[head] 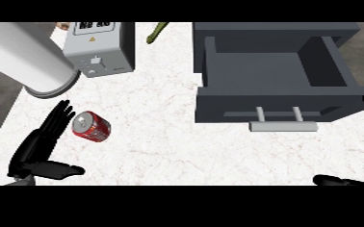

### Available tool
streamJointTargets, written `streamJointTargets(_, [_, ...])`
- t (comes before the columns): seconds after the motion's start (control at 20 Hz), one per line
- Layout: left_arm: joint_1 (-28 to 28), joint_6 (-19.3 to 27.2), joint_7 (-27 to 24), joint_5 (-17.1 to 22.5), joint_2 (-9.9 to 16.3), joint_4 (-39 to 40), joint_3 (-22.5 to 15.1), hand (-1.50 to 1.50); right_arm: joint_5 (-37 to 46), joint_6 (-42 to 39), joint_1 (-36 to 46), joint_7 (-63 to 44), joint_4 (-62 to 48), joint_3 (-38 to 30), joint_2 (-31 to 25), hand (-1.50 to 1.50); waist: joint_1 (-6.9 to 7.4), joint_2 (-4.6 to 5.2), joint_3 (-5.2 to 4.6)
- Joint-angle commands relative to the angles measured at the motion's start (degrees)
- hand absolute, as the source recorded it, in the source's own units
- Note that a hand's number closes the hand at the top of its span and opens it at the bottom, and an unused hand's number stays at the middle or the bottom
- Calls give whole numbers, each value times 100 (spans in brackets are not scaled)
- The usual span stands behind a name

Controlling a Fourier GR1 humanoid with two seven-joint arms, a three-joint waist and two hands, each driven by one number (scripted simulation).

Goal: Pick up the can, place it into the drawer and close the drawer

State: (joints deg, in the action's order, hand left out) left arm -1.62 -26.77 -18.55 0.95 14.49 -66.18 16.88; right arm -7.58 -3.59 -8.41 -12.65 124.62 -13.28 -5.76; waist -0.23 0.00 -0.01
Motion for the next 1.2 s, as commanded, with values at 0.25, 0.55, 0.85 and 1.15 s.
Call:
streamJointTargets(0.25, [-1111,381,-1226,-626,258,2456,26,-150,146,-16,-68,-213,354,67,130,-150,-31,10,-4])
streamJointTargets(0.55, [-1390,691,-1288,-544,101,2885,29,-150,-211,-191,-277,-501,720,-329,22,-150,-23,1,-1])
streamJointTargets(0.85, [-2045,745,-2579,-963,345,4688,-28,-150,28,-257,-169,-177,344,-172,160,-150,-62,20,-7])
streamJointTargets(1.15, [-2280,671,-2353,-878,273,4580,-144,-150,11,-79,335,-621,349,-314,-16,-150,-22,10,-3])
